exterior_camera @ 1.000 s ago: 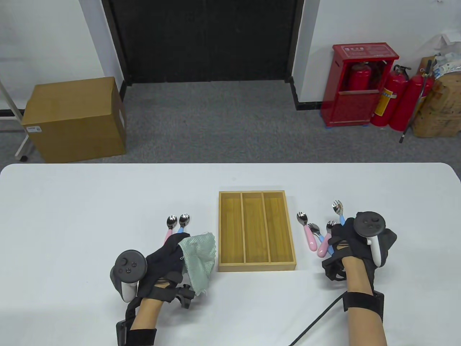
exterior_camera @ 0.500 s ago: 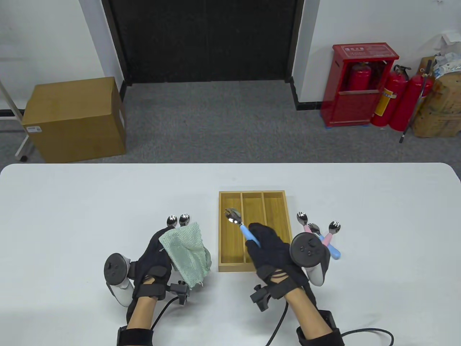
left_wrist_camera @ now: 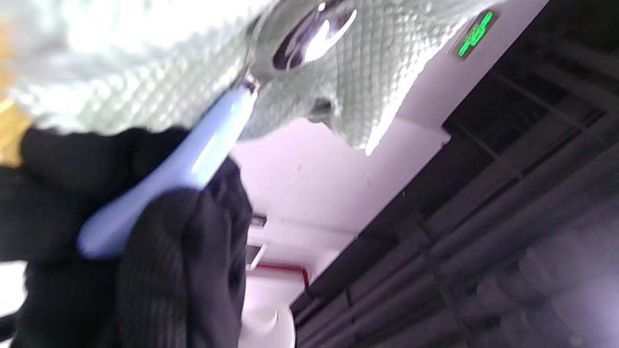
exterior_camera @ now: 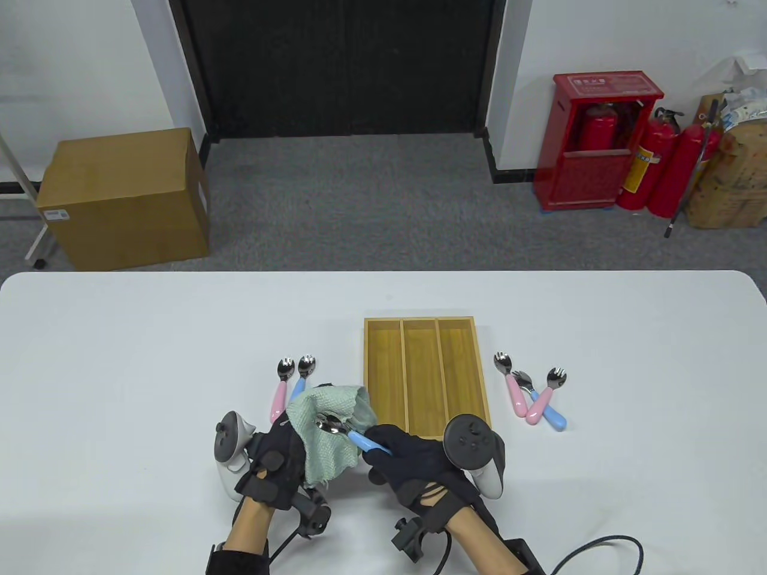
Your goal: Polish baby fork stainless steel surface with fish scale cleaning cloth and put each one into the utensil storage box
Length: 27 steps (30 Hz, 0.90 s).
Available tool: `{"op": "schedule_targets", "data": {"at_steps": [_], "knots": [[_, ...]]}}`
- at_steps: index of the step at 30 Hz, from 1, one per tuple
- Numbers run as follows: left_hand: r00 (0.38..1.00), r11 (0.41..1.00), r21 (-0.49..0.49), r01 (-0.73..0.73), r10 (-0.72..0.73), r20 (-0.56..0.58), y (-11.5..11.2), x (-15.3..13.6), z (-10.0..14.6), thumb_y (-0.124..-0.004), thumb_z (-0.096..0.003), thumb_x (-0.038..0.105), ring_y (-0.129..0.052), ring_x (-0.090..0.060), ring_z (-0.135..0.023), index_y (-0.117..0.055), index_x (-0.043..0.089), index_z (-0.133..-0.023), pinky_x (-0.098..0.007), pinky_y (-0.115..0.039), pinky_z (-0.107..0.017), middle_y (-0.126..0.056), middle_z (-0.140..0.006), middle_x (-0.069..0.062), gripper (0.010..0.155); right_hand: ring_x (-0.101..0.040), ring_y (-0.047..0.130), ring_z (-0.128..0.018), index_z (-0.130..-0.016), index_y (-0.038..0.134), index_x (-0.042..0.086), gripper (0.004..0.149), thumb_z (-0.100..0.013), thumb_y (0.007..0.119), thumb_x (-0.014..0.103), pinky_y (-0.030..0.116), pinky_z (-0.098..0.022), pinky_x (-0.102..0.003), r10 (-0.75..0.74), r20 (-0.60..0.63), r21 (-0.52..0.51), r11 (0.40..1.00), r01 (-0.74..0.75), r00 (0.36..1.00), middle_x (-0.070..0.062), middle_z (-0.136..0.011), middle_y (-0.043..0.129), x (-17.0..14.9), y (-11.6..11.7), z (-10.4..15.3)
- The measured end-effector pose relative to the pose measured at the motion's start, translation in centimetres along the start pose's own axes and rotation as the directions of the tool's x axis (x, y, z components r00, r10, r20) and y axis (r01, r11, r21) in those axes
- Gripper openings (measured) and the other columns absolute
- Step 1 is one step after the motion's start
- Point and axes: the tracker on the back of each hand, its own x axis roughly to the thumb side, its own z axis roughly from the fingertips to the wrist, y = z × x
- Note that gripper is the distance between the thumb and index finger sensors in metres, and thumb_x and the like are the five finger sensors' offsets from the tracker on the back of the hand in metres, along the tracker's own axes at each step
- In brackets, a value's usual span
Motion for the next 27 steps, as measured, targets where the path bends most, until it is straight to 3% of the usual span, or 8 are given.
{"op": "schedule_targets", "data": {"at_steps": [3, 5, 8, 14, 20, 22, 24, 27], "knots": [[0.995, 0.994, -0.066, 0.089, -0.091, -0.026, -0.5, 0.4, -0.2, -0.069, -0.0567, 0.061, -0.09, -0.036, -0.09, -0.054, 0.02, -0.111, -0.057, -0.073, -0.061, -0.073, -0.108, -0.014, 0.07, -0.036, 0.096, -0.04, -0.082, 0.077, 0.012, 0.046, -0.04, 0.079, 0.031, 0.075, -0.038, -0.061, 0.062, 0.005, 0.0, 0.998, -0.062, 0.998, -0.025, -0.071, 0.087, 0.0, -0.6, 0.2], [0.986, 0.984, -0.076, 0.159, -0.163, -0.039, -0.6, 1.0, -0.3, -0.078, -0.0553, 0.049, -0.092, -0.037, -0.086, -0.055, 0.018, -0.11, -0.056, -0.074, -0.061, -0.075, -0.105, -0.016, 0.067, -0.036, 0.095, -0.039, -0.081, 0.077, 0.012, 0.046, -0.039, 0.079, 0.03, 0.074, -0.037, -0.061, 0.104, 0.024, -0.026, 0.994, -0.103, 0.994, -0.025, -0.07, 0.087, 0.1, -1.0, 0.3], [0.921, 0.92, -0.059, 0.387, -0.389, -0.019, -0.5, 2.0, -0.4, -0.085, -0.0516, 0.034, -0.102, -0.032, -0.075, -0.063, 0.021, -0.106, -0.051, -0.082, -0.056, -0.084, -0.098, -0.013, 0.06, -0.035, 0.094, -0.037, -0.08, 0.079, 0.012, 0.046, -0.038, 0.08, 0.03, 0.074, -0.037, -0.061, 0.168, 0.056, -0.04, 0.985, -0.166, 0.984, -0.024, -0.068, 0.088, 0.4, -1.2, 0.2], [0.814, 0.814, -0.026, 0.58, -0.58, -0.006, -1.0, 3.1, -0.2, -0.088, -0.0463, 0.023, -0.105, -0.026, -0.059, -0.078, 0.024, -0.096, -0.049, -0.084, -0.049, -0.093, -0.085, -0.011, 0.05, -0.035, 0.093, -0.035, -0.079, 0.08, 0.011, 0.046, -0.037, 0.08, 0.029, 0.074, -0.036, -0.061, 0.217, 0.093, -0.033, 0.976, -0.215, 0.972, -0.024, -0.067, 0.088, 0.5, -1.0, 0.2], [0.565, 0.563, -0.058, 0.824, -0.825, 0.023, -2.4, 3.9, -0.2, -0.087, -0.0441, 0.025, -0.102, -0.023, -0.054, -0.073, 0.022, -0.092, -0.049, -0.082, -0.047, -0.09, -0.081, -0.011, 0.05, -0.036, 0.093, -0.035, -0.078, 0.08, 0.011, 0.046, -0.036, 0.081, 0.028, 0.073, -0.037, -0.062, 0.328, 0.123, -0.036, 0.945, -0.327, 0.936, -0.024, -0.067, 0.088, 0.5, -0.8, 0.3], [0.411, 0.405, -0.098, 0.909, -0.911, 0.043, -3.2, 4.1, -0.2, -0.087, -0.0443, 0.027, -0.102, -0.023, -0.054, -0.071, 0.023, -0.092, -0.049, -0.081, -0.048, -0.089, -0.08, -0.009, 0.051, -0.036, 0.092, -0.035, -0.078, 0.081, 0.011, 0.046, -0.036, 0.081, 0.028, 0.073, -0.037, -0.063, 0.383, 0.137, -0.03, 0.923, -0.383, 0.913, -0.024, -0.067, 0.088, 0.6, -0.6, 0.3], [0.303, 0.294, -0.125, 0.948, -0.951, 0.062, -3.8, 4.0, -0.3, -0.089, -0.0432, 0.032, -0.102, -0.022, -0.052, -0.071, 0.023, -0.09, -0.05, -0.082, -0.048, -0.09, -0.078, -0.008, 0.051, -0.036, 0.092, -0.035, -0.078, 0.081, 0.011, 0.045, -0.035, 0.082, 0.028, 0.073, -0.037, -0.063, 0.436, 0.159, -0.026, 0.899, -0.437, 0.886, -0.024, -0.067, 0.089, 0.7, -0.4, 0.4], [0.232, 0.22, -0.156, 0.963, -0.971, 0.065, -4.0, 3.5, -0.5, -0.087, -0.0422, 0.039, -0.101, -0.019, -0.046, -0.071, 0.023, -0.091, -0.05, -0.082, -0.048, -0.091, -0.072, -0.007, 0.053, -0.035, 0.092, -0.035, -0.077, 0.082, 0.012, 0.045, -0.035, 0.081, 0.027, 0.073, -0.038, -0.063, 0.495, 0.193, -0.042, 0.867, -0.497, 0.847, -0.023, -0.067, 0.089, 1.0, -0.4, 0.4]]}}
